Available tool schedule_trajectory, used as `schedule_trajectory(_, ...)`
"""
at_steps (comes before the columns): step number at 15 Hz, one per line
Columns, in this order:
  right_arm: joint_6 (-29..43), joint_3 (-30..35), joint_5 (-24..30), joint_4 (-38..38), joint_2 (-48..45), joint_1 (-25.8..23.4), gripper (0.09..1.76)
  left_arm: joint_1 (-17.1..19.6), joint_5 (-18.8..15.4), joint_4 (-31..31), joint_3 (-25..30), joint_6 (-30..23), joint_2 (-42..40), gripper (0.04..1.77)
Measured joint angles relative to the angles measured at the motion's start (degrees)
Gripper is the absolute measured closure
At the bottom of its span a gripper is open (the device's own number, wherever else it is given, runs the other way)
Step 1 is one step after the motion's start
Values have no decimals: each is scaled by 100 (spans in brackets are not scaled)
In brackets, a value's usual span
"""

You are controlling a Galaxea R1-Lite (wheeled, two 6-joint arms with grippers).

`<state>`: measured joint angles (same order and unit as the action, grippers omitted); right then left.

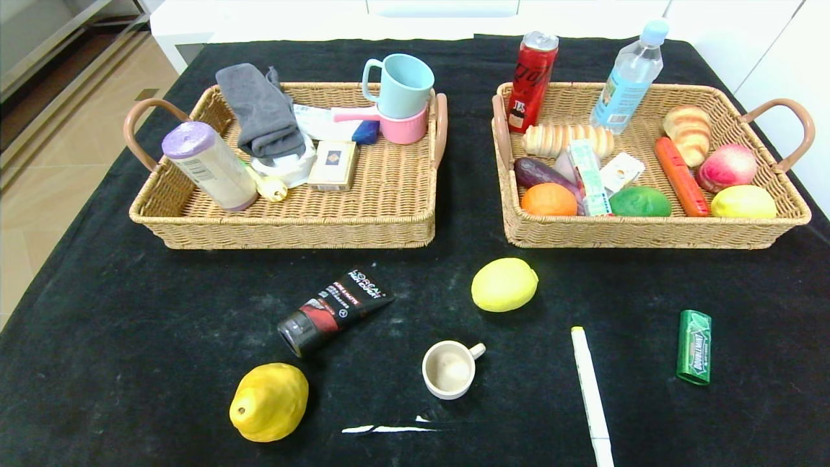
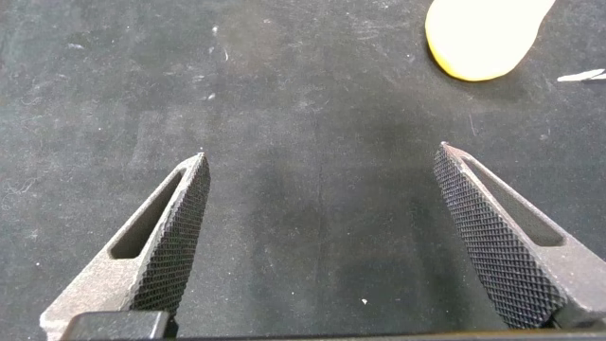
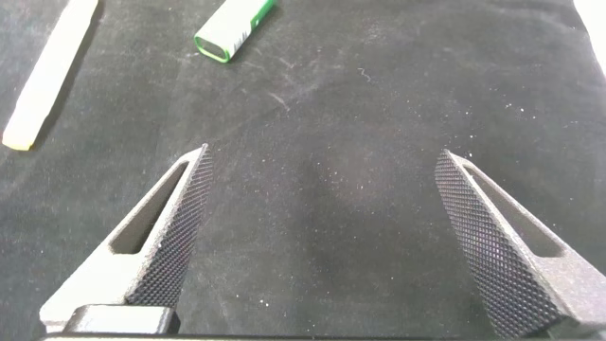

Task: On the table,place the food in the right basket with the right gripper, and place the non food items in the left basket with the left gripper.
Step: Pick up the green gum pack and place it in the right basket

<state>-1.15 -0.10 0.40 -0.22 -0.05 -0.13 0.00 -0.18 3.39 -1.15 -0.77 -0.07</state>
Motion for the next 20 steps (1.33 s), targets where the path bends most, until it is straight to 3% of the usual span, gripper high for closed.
schedule_trajectory(8, 74, -224, 116, 137, 10, 16, 14, 0, 9, 2, -11, -9, 2, 9)
schedule_trajectory(12, 227, -1147, 850, 158, 285, -5, 14, 0, -163, 276, -814, -816, 246, 9)
schedule_trajectory(14, 294, -1541, 1034, 154, 630, -7, 14, 0, 134, 361, -1031, -1014, 561, 9)
schedule_trajectory(17, 301, -1944, 1442, 85, 1261, -7, 14, -24, 152, -363, -1147, -981, 798, 9)
schedule_trajectory(20, 294, -2233, 1740, -432, 2077, -9, 14, -300, 67, -929, -1197, -686, 1421, 9)
